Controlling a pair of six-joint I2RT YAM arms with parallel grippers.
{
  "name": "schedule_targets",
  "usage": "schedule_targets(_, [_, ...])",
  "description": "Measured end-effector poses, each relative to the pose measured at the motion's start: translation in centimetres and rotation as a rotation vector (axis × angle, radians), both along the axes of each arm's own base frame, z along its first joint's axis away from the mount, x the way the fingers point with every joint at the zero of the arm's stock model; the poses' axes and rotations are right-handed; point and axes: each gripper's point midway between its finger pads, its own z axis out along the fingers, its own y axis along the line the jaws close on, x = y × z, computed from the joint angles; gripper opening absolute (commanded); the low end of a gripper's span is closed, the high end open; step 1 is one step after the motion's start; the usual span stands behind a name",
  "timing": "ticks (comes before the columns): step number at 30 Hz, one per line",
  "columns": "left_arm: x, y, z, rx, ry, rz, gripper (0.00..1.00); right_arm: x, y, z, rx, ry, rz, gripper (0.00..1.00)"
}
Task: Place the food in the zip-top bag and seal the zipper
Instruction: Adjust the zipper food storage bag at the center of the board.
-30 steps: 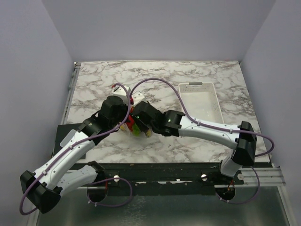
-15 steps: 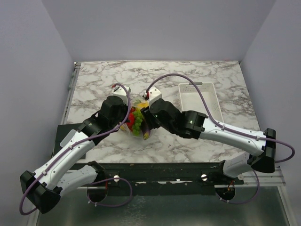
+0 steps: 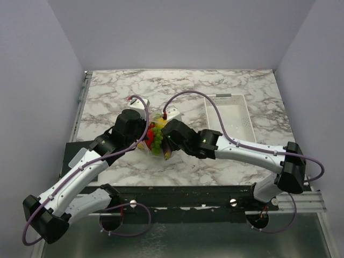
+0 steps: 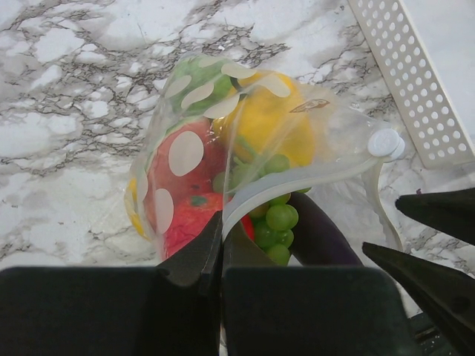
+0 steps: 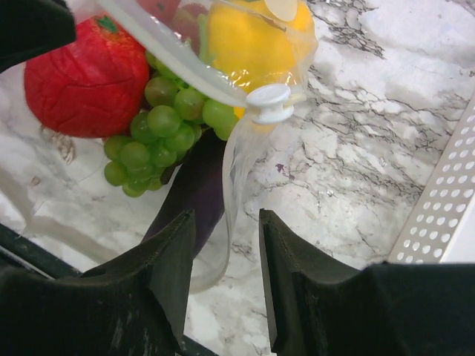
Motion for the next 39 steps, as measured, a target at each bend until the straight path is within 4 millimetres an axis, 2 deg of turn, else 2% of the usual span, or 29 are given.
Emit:
schedule_targets(5, [0.0,-0.1,0.0,-0.002,0.001,-0.004,0.00,1.6,0.2,-2.4,-0.038,0.020,-0.033,0.25])
schedule_targets(8, [-0.1,-0.1,0.0,-0.004,0.003,-0.008,0.00,2.2,0.0,-3.2,-0.050,0.031,-0.046,0.02])
schedule_targets(16, [-0.2,-0.3,-0.1,-0.007,0.008,-0.017,0.00,2.5,0.2,-2.0,-0.021,0.028,-0.038,0.01])
schedule_targets(21, [-0.5,-0.3,0.8,-0.004,0.021,-0.025,0.00,1.8,-0.1,0.4,0.006,0.030,-0.004,0.01])
schedule_targets(29, [-1.1,-1.0,4.6,-0.019,0.045,-0.071,0.00,0.9,-0.5,7.7,0.075,-0.004,0.054,0.01])
schedule_targets(31, [-1.1,-1.3,5.4,-0.027,0.045,-0.086,0.00,0.8,-0.5,9.0,0.093,-0.015,0.066,0.01])
schedule_targets(33, [-1.2,-1.6,6.4,-0.041,0.039,-0.100,0.00,0.7,-0.8,9.5,0.097,-0.022,0.071,0.01])
schedule_targets(35, [-1.4,-1.6,6.2,-0.044,0.044,-0.106,0.00,0.6,-1.1,8.9,0.086,-0.016,0.069,0.01])
schedule_targets(37, [-1.4,-1.7,4.9,-0.043,0.058,-0.104,0.00,0.8,-1.8,6.9,0.053,0.002,0.056,0.01])
schedule_targets(39, [-1.6,-1.6,1.5,-0.017,0.116,-0.094,0.00,1.1,-2.8,3.4,-0.007,0.049,0.041,0.01])
